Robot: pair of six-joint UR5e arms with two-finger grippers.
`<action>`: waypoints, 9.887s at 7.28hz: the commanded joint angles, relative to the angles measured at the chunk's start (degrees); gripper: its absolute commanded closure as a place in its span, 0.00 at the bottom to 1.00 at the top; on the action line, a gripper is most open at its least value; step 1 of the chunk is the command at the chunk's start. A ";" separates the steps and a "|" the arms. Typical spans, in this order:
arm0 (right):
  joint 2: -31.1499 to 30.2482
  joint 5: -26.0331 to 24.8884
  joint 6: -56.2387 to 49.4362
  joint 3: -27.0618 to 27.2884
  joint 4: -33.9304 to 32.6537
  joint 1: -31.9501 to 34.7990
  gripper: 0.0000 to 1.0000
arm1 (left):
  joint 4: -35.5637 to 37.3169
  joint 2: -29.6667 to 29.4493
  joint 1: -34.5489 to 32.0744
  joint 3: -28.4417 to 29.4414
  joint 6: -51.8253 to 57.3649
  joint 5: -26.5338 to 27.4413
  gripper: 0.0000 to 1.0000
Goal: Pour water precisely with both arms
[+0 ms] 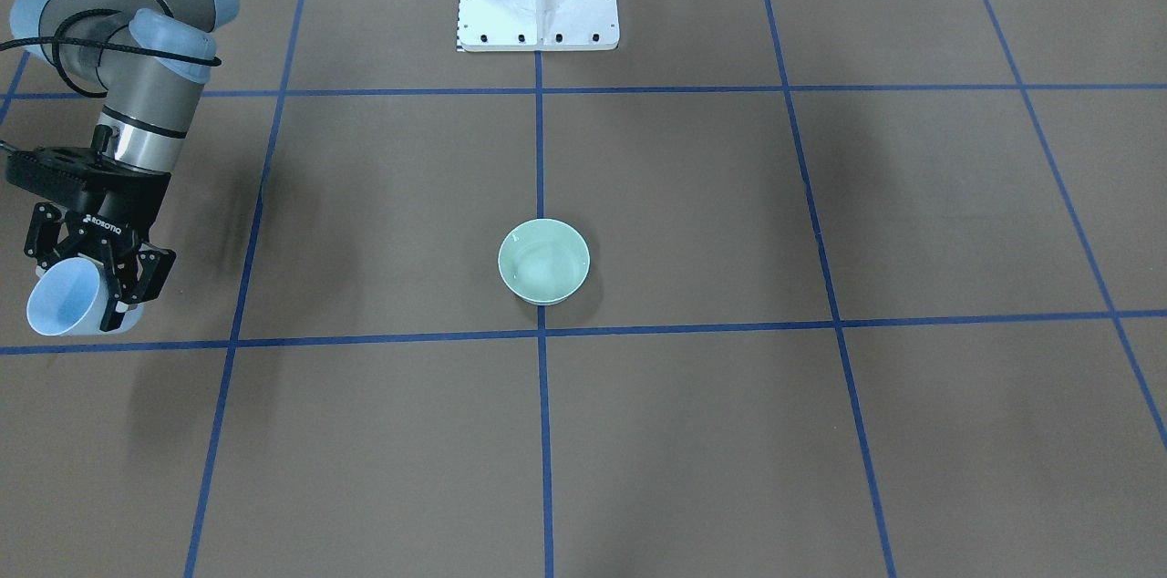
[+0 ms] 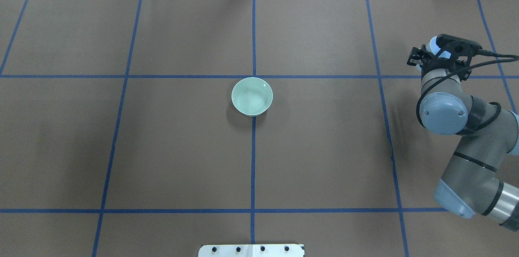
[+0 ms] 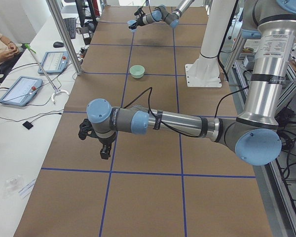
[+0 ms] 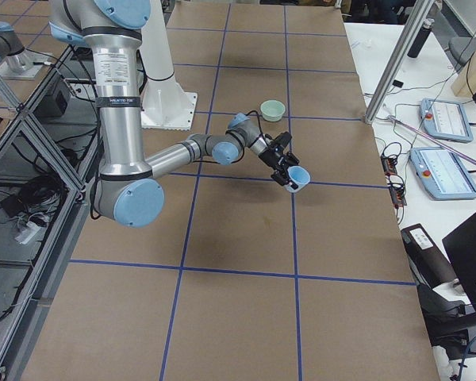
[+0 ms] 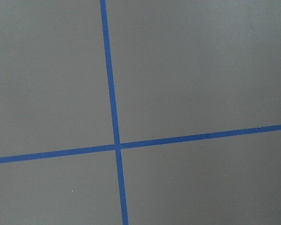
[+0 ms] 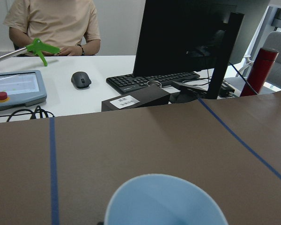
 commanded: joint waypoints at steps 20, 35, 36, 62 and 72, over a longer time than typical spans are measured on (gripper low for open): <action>0.03 10.55 -12.78 1.41 -0.05 7.13 0.00 | 0.03 0.00 0.00 -0.89 -0.26 -0.45 0.00; 6.73 79.80 -102.66 -21.00 -21.67 58.15 0.00 | -1.02 -32.23 51.21 -3.13 -61.77 25.10 0.00; 6.81 79.80 -102.66 -21.09 -21.67 58.15 0.00 | -1.37 -35.74 52.28 1.43 -62.13 25.30 0.00; 6.73 79.54 -101.87 -20.74 -21.06 58.15 0.00 | -15.79 2.64 24.61 -0.11 -15.56 4.03 1.00; 7.25 79.45 -101.43 -20.74 -21.06 58.06 0.00 | -21.34 1.58 12.68 4.12 -14.86 4.12 0.00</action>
